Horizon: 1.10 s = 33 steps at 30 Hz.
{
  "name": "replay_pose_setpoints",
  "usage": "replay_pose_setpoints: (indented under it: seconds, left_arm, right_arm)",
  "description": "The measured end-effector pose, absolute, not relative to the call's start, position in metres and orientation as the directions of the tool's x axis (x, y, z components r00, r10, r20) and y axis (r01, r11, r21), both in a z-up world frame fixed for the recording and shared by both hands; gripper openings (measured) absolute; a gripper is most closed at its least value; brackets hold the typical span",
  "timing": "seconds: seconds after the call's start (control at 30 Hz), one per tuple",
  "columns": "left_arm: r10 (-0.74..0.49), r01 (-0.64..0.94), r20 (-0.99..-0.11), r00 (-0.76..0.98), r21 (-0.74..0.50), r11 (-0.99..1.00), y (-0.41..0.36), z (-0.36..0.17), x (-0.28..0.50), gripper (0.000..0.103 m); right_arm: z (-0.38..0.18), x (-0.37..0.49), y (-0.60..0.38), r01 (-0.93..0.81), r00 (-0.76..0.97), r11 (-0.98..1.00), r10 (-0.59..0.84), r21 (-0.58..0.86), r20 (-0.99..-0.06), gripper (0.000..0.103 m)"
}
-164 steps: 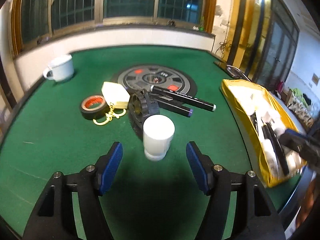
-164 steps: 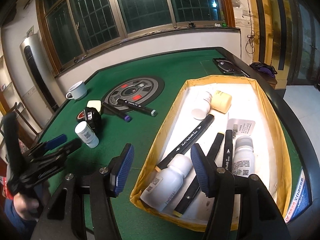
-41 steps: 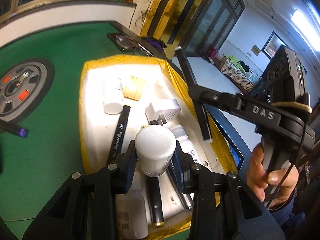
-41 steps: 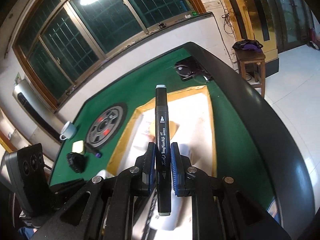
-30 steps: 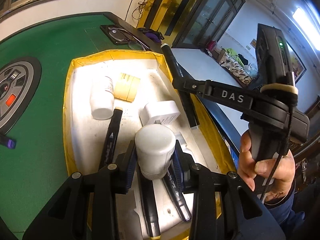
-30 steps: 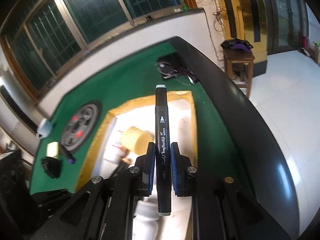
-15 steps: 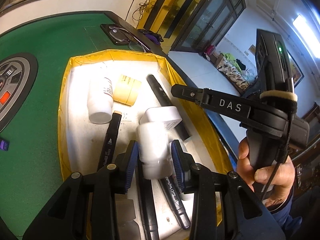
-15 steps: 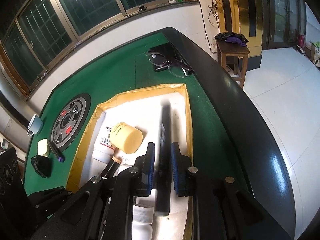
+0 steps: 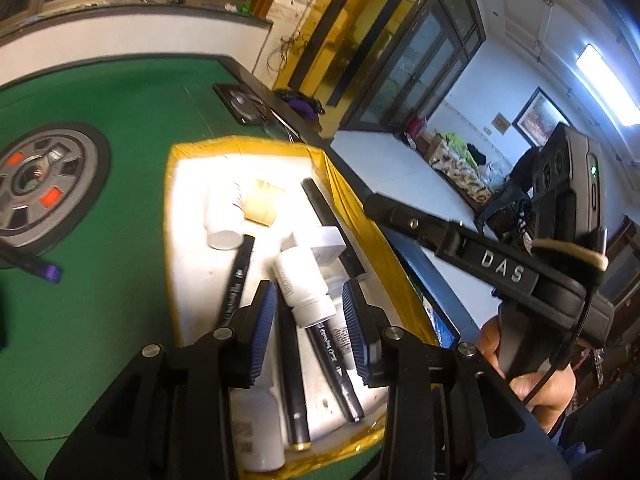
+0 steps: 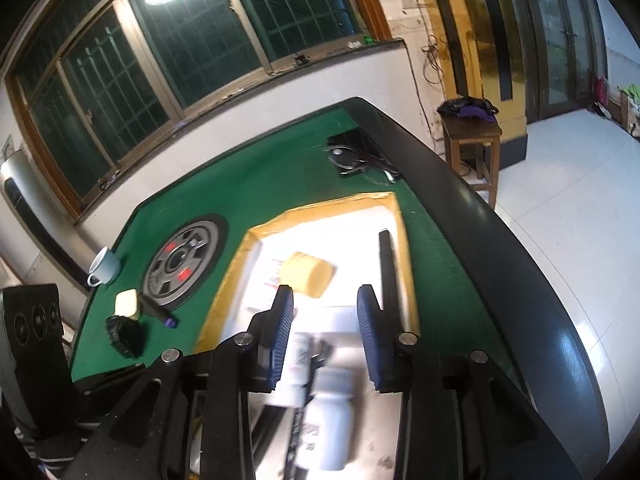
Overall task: Organize rigid objects
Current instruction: 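Lower the bottle and marker into the tray and open both tools, then move both tools back to the pile of items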
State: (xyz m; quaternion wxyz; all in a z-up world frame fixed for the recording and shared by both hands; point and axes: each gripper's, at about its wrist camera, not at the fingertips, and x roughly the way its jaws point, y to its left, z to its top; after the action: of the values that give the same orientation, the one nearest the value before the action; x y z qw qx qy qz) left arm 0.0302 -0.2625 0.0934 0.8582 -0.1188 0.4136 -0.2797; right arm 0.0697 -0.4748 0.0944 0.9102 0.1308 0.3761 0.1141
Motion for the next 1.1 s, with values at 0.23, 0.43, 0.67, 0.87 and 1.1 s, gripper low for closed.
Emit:
replay_pose_setpoints:
  seconds: [0.23,0.43,0.67,0.87,1.1]
  left_arm:
    - [-0.486,0.328,-0.591,0.644,-0.361,0.873,-0.215,0.114,0.002,0.048]
    - [-0.370,0.202,-0.543,0.753,-0.344,0.917,-0.140,0.112,-0.029,0.057]
    - [-0.218,-0.009,-0.574,0.789,-0.365,0.931,-0.054,0.075,-0.047,0.057]
    - [-0.155,-0.142,-0.615,0.773,-0.406,0.903,-0.012,0.040,-0.041,0.057]
    - [-0.237,-0.139,-0.603,0.761,-0.510,0.849,0.007,0.015,-0.031,0.057]
  right_arm:
    - [0.103,0.058,-0.439,-0.182,0.685,0.932,0.349,0.314,-0.639,0.029]
    - [0.103,0.050,-0.392,-0.265,0.644,0.915,0.402,0.303,-0.651,0.030]
    - [0.087,0.044,-0.312,-0.398,0.552,0.879,0.457,0.261,-0.697,0.030]
    - [0.062,0.051,-0.257,-0.462,0.473,0.857,0.456,0.228,-0.754,0.029]
    - [0.056,0.086,-0.212,-0.526,0.433,0.842,0.384,0.117,-0.816,0.029]
